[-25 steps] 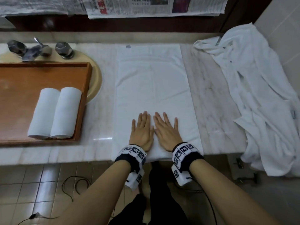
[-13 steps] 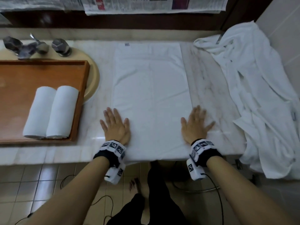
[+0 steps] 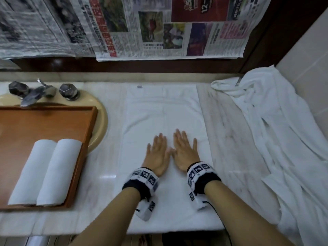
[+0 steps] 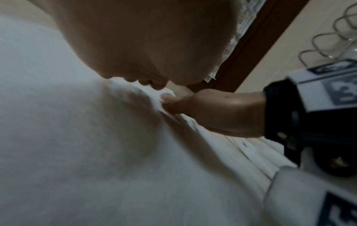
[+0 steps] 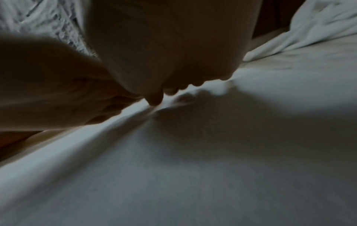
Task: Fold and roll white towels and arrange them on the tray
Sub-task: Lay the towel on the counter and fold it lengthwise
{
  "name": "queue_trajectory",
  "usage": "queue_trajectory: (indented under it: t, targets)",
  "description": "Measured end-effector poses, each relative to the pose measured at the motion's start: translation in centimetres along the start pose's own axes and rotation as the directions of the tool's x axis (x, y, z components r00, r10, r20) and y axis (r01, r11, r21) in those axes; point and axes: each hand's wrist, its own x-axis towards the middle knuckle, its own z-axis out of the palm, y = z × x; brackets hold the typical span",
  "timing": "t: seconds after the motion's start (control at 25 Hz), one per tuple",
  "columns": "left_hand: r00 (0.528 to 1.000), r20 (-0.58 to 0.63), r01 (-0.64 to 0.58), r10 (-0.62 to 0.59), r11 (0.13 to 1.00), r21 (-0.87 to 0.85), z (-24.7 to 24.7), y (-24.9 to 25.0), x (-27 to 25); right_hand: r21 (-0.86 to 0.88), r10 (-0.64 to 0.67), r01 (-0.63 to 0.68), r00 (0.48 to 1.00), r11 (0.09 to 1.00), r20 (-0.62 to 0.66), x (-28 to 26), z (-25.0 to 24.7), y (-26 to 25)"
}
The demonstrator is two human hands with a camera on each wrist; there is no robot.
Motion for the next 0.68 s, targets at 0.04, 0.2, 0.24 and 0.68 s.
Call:
queue_trajectory:
  t: [0.04,0.2,0.24,0.68]
  targets:
    - [0.998,0.044,-0.034,0.034,0.999,0.001,0.1,0.3,0.6,0.003,-0.061,0.061,0.998,0.998,0.019,0.6,-0.1,0.2]
    - [0.908,-0.197,0.387,-0.371,0.921,0.050,-3.7,-5.3,3.6,0.112,0.442,-0.444,0.896,0.889,0.041,3.0,-2.9,5.2]
    - [0.900,-0.187,0.402,-0.394,0.916,0.005,-4.4,-5.2,4.1,0.143,0.502,-0.506,0.862,0.851,0.064,3.4,-3.8,4.8]
    - [0.929,-0.210,0.298,-0.306,0.952,-0.069,-7.9,-2.7,11.4,0.130,0.291,-0.282,0.955,0.951,-0.056,10.1,-7.3,3.5]
